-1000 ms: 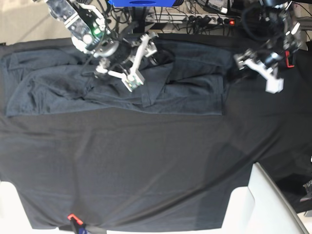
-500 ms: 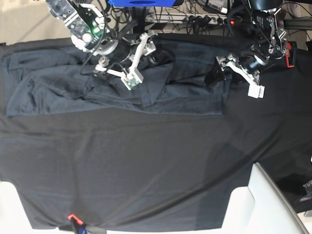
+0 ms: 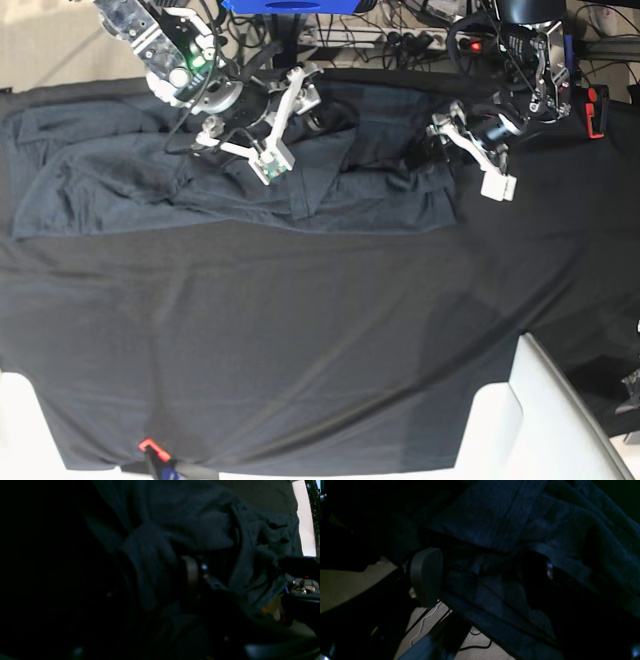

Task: Fold the T-shirt properly
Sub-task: 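Lower the left gripper onto the shirt's other end and grasp it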

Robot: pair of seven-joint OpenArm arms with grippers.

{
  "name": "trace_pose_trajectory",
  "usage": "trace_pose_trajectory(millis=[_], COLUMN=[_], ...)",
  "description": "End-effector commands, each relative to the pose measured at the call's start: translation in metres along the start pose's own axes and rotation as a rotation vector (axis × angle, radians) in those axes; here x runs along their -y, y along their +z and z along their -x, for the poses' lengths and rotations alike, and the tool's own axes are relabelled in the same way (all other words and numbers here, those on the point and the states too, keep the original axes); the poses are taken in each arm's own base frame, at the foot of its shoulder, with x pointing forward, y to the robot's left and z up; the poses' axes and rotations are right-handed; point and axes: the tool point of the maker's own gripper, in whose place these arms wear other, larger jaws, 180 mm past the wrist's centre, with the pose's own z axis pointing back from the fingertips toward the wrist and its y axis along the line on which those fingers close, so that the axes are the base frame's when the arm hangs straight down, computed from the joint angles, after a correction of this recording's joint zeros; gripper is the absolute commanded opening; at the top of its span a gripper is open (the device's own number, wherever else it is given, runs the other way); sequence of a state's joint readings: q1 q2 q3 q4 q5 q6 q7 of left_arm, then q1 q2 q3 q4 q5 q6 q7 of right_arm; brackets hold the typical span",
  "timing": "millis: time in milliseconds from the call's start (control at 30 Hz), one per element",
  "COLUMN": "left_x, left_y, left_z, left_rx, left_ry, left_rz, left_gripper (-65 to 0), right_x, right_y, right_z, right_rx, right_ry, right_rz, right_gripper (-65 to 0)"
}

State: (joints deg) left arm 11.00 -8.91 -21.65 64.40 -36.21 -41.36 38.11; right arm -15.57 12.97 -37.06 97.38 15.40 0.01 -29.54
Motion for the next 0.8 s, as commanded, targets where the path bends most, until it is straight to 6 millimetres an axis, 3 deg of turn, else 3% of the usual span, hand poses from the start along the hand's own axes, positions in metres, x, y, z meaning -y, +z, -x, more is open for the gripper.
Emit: trace_pose_trajectory(millis=[0, 133, 233, 400, 633, 767], left_x=[-0.013, -0.018, -0.019, -0.022, -0.046, -0.065], left_y=[0.004, 0.004, 0.005, 0.017, 0.057, 0.077], left_z=[0.028, 0.039, 0.034, 0.008, -0.036, -0.05], left_rx=[-0.114, -0.134, -0.122, -0.083, 0.017, 0.028], left_ry=[0.001, 0.04, 0.032, -0.049, -0.126, -0.15], left_rz=[-0.051, -0.058, -0.061, -0.079, -0.175, -0.228], left_gripper=[-47.7, -65.0, -65.0, -65.0, -65.0, -65.0], right_x=[-0.001, -0.001, -0.001, 0.0, -0.001, -0.001], right_y=[0.002, 0.002, 0.002, 0.002, 0.002, 0.002], right_z=[-0.014, -0.014, -0.014, -0.013, -0.012, -0.013], right_rx=[0.047, 0.048, 0.048, 0.046, 0.045, 0.047], right_ry=[0.002, 0.003, 0.003, 0.002, 0.001, 0.001], right_rz=[-0.008, -0.007, -0.007, -0.006, -0.007, -0.007], right_gripper=[-18.3, -18.3, -18.3, -18.3, -18.3, -18.3])
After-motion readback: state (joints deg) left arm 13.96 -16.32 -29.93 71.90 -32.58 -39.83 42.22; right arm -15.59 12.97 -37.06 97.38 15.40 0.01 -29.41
